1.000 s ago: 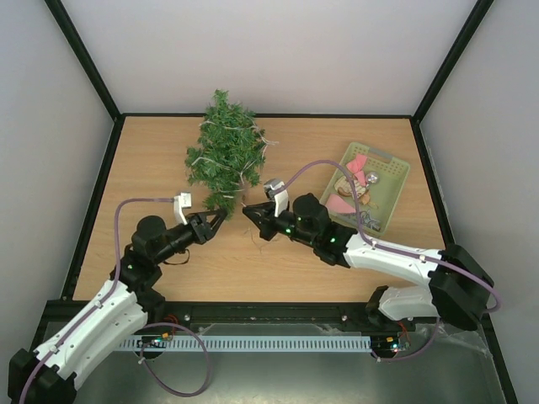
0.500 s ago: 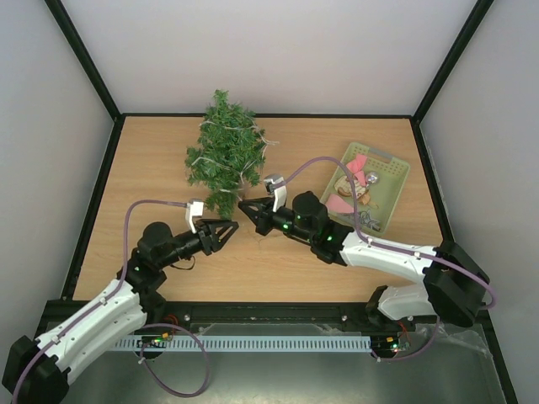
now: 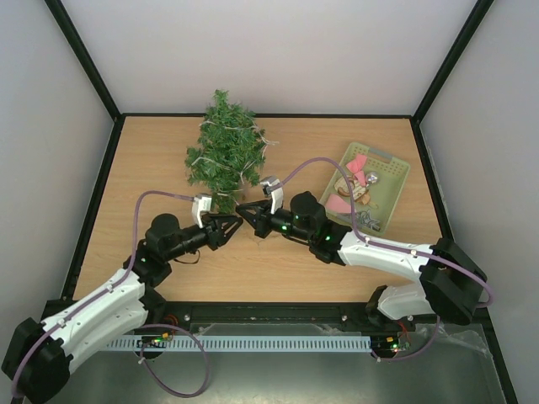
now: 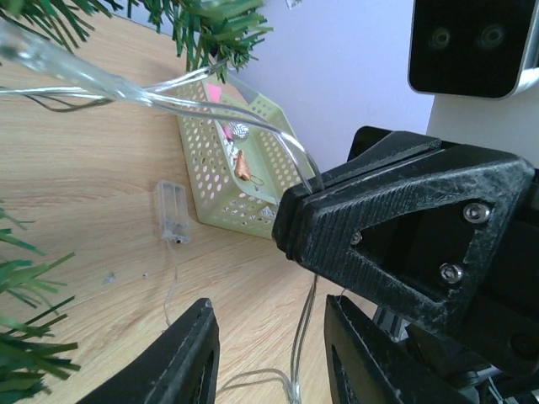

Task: Decorate the small christmas tree
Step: Wrap the decoration item around the Christmas tree.

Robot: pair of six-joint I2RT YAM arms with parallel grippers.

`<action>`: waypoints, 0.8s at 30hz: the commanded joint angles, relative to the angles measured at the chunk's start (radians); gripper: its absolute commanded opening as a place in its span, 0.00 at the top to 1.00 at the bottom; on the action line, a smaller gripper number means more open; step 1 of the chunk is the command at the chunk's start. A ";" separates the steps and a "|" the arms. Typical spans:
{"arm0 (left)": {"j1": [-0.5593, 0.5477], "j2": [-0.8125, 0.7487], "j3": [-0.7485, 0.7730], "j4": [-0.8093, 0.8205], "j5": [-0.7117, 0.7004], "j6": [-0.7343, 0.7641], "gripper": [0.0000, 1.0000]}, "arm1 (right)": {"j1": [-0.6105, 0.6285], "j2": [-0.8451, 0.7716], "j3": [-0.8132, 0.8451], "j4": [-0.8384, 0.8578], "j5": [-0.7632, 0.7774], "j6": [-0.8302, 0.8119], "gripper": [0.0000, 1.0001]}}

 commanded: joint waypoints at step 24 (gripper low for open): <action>-0.047 -0.015 0.025 -0.049 -0.161 0.064 0.98 | 0.008 -0.105 0.036 -0.204 0.153 0.103 0.82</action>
